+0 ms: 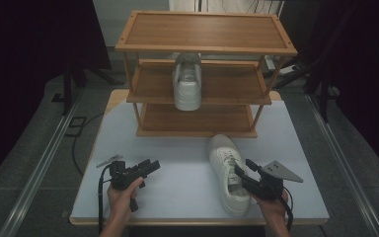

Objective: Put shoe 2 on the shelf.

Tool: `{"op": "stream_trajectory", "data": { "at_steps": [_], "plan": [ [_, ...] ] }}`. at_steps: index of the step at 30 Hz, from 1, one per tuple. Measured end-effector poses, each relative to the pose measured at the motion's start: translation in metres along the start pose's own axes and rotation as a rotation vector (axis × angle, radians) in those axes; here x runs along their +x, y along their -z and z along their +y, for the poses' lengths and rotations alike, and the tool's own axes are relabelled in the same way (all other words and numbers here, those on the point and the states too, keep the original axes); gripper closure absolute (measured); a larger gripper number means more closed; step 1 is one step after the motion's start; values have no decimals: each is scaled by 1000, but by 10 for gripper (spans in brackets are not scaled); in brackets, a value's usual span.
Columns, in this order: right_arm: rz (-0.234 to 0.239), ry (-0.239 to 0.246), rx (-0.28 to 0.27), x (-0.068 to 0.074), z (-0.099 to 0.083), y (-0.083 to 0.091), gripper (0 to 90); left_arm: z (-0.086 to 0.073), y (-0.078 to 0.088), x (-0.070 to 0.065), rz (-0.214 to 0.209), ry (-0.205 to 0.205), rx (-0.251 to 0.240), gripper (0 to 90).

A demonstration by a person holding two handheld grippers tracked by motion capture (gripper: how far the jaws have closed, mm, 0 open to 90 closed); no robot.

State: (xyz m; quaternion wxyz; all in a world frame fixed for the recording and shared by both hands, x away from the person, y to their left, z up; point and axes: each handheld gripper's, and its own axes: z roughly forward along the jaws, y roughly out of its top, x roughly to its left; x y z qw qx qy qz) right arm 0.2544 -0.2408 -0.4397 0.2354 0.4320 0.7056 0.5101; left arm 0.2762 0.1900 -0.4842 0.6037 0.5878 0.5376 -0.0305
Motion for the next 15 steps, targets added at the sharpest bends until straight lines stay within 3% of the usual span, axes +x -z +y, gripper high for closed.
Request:
{"op": "stream_trajectory", "data": {
  "at_steps": [8,15],
  "plan": [
    [-20,-21,54,-3,-2,-14,502,-2,-3,1,-2,6,14,364],
    [-56,-44,91,-4,-4,-22,598,-2,-1,2,2,11,9,364]
  ]
}}
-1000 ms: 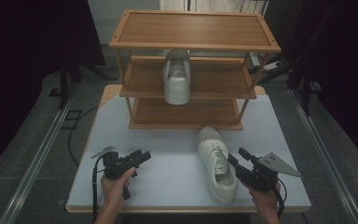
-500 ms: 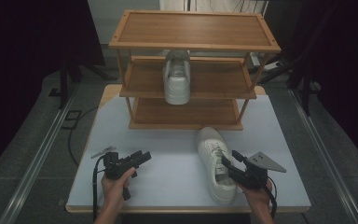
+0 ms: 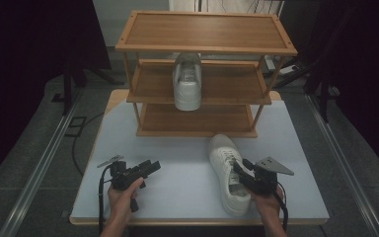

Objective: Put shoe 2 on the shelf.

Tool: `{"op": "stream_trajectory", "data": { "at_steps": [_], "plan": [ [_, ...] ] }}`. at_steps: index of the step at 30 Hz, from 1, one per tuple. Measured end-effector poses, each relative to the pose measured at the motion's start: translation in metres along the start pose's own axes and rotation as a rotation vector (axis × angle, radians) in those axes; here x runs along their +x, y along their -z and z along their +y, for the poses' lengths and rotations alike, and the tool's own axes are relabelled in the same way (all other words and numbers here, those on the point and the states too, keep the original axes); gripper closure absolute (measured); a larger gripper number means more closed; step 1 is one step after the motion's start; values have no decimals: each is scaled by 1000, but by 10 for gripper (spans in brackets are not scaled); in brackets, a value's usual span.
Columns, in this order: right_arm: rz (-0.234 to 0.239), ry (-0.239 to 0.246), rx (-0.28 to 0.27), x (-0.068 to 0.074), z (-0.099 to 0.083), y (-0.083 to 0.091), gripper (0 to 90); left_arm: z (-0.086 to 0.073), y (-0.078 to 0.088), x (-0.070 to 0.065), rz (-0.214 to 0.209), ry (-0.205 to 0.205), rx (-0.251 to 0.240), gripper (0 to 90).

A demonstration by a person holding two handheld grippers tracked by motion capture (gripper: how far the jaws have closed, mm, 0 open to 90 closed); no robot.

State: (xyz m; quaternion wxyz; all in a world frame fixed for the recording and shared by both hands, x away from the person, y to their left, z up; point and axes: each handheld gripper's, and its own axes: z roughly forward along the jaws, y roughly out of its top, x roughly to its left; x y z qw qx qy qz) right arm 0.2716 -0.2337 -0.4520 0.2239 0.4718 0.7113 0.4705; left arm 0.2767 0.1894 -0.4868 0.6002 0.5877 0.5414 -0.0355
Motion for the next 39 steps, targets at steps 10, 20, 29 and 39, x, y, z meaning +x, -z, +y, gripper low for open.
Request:
{"op": "stream_trajectory", "data": {
  "at_steps": [10,20,29,39],
  "plan": [
    [-59,27,-17,3,0,1,803,-1,-1,0,-3,9,2,364],
    [-72,41,54,6,3,-1,630,-1,-1,0,-3,13,5,364],
    [-101,27,52,6,3,-1,797,-2,-1,1,-3,7,9,364],
    [-34,-82,-28,-2,-4,3,824,-1,-1,2,-2,12,10,364]
  ]
}}
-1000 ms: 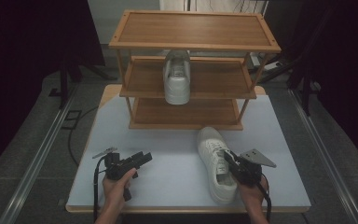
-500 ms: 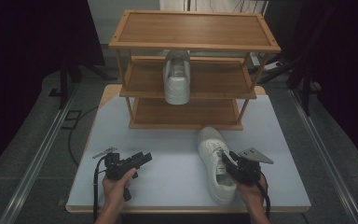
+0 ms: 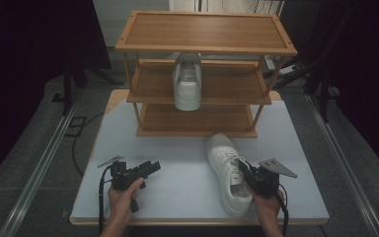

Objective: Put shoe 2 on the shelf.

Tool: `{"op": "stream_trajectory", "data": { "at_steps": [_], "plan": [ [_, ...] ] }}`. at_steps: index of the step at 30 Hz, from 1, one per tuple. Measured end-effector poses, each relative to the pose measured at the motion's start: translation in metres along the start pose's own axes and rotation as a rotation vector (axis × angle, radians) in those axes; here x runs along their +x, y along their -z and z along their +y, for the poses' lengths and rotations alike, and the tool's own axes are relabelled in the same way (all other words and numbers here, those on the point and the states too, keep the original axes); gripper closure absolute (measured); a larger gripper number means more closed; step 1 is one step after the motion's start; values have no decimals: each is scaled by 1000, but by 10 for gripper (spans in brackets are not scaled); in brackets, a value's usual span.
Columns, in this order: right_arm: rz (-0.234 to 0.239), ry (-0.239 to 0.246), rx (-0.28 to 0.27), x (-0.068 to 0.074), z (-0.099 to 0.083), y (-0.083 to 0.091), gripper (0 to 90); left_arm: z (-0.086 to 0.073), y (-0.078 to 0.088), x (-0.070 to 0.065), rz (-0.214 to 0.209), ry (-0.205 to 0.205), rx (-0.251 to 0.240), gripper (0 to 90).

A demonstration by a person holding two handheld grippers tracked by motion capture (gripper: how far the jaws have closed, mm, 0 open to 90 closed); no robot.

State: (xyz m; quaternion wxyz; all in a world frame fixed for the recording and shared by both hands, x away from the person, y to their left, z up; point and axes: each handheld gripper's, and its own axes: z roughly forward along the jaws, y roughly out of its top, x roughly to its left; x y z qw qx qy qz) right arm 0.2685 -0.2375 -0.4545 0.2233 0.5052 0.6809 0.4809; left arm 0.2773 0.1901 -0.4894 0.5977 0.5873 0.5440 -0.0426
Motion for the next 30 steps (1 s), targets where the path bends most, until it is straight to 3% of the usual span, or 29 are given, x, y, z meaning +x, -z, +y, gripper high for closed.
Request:
{"op": "stream_trajectory", "data": {
  "at_steps": [5,19,30],
  "plan": [
    [24,-29,-25,0,-3,3,825,0,1,1,-8,17,-3,364],
    [108,-177,-125,-4,0,21,826,0,1,2,-5,22,-4,365],
    [164,-215,-179,0,8,33,826,0,1,2,-3,23,-4,365]
  ]
}}
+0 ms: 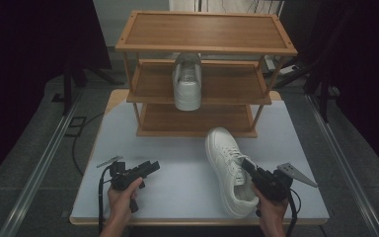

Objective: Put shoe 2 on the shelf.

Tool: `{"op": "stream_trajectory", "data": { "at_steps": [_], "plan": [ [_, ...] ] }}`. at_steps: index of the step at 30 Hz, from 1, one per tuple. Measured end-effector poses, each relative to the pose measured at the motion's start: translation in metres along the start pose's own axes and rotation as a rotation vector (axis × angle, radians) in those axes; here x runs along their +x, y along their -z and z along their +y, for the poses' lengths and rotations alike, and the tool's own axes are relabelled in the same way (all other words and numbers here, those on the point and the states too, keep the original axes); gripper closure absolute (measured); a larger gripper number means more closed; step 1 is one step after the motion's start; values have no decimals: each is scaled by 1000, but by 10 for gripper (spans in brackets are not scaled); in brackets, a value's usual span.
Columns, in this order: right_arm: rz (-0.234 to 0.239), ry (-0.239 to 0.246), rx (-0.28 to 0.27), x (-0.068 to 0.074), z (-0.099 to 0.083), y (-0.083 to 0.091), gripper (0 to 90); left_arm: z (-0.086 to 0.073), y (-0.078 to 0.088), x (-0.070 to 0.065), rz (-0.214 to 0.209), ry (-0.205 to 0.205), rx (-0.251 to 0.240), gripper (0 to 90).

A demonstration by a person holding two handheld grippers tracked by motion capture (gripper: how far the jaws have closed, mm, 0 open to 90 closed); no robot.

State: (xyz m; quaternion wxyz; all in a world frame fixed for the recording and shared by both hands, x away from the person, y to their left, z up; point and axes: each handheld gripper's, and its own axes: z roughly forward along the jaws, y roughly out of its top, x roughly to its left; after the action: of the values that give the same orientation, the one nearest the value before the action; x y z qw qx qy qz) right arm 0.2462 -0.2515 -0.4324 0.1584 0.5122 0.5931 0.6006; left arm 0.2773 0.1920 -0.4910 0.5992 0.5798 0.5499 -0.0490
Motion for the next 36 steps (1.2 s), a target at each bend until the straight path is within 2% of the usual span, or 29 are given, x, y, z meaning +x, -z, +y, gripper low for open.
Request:
{"op": "stream_trajectory", "data": {
  "at_steps": [17,25,36],
  "plan": [
    [65,-10,-110,16,22,16,827,-1,-2,0,1,2,7,365],
    [68,-30,-147,19,32,18,827,-2,-2,1,4,6,6,365],
    [75,-10,-172,25,43,17,828,-2,-2,2,7,2,6,365]
  ]
}}
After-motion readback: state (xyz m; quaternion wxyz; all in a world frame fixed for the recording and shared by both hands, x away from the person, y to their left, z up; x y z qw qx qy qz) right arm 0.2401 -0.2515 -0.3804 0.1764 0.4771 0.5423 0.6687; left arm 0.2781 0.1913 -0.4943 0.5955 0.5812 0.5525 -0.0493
